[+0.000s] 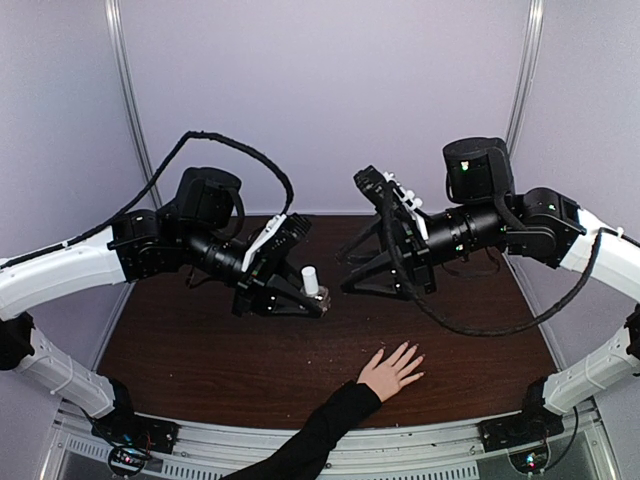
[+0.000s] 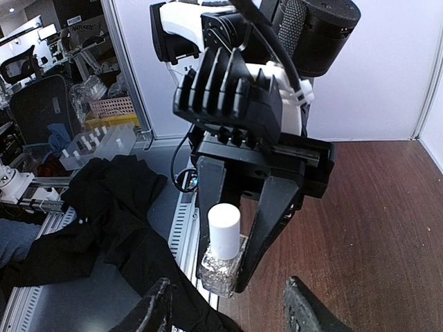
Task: Paint the nails
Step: Screw the nail polish bottle cap onto the nail polish bottle.
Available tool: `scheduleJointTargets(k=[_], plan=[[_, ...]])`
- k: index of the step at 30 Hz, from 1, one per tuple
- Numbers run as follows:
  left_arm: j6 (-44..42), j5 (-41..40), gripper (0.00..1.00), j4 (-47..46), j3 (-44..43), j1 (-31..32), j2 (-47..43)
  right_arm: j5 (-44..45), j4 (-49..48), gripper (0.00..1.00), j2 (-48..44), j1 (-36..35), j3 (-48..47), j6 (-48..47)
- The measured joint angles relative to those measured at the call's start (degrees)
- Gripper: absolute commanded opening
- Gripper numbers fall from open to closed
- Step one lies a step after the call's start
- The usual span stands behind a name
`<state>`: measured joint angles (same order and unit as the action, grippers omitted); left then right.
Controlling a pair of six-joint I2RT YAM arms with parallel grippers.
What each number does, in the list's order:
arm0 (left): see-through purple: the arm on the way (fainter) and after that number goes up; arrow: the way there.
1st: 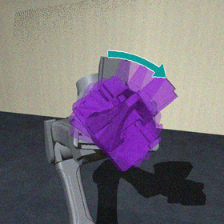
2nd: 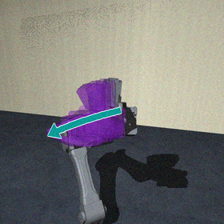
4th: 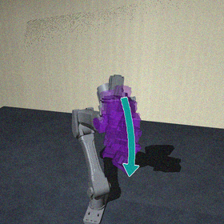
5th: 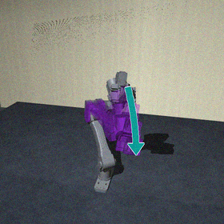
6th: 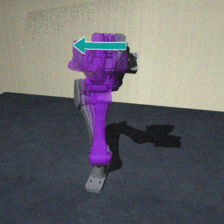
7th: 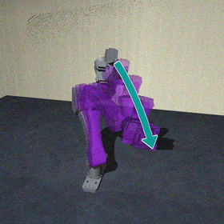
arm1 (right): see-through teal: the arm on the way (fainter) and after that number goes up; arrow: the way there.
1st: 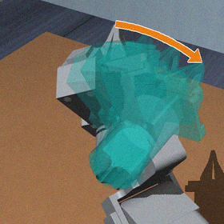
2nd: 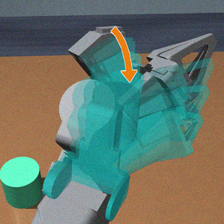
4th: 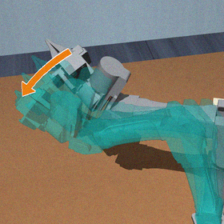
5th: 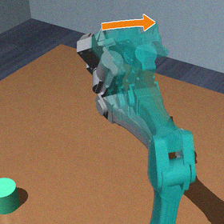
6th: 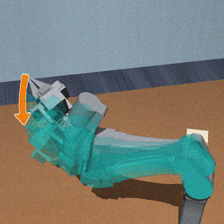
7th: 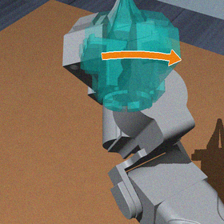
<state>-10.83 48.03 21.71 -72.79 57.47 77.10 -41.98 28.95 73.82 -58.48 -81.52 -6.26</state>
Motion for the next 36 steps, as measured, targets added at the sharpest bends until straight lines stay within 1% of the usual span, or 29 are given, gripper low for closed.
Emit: scheduleJointTargets(k=[21,36], plan=[[-1.20,4.42,0.00,3.06,-0.22,0.04,0.09,-3.08,0.15,0.55,0.22,0.00,-0.42,0.02],[-2.58,6.56,0.00,4.42,-1.77,1.64,1.49,-6.14,0.04,0.55,2.01,0.00,-1.60,0.20]])
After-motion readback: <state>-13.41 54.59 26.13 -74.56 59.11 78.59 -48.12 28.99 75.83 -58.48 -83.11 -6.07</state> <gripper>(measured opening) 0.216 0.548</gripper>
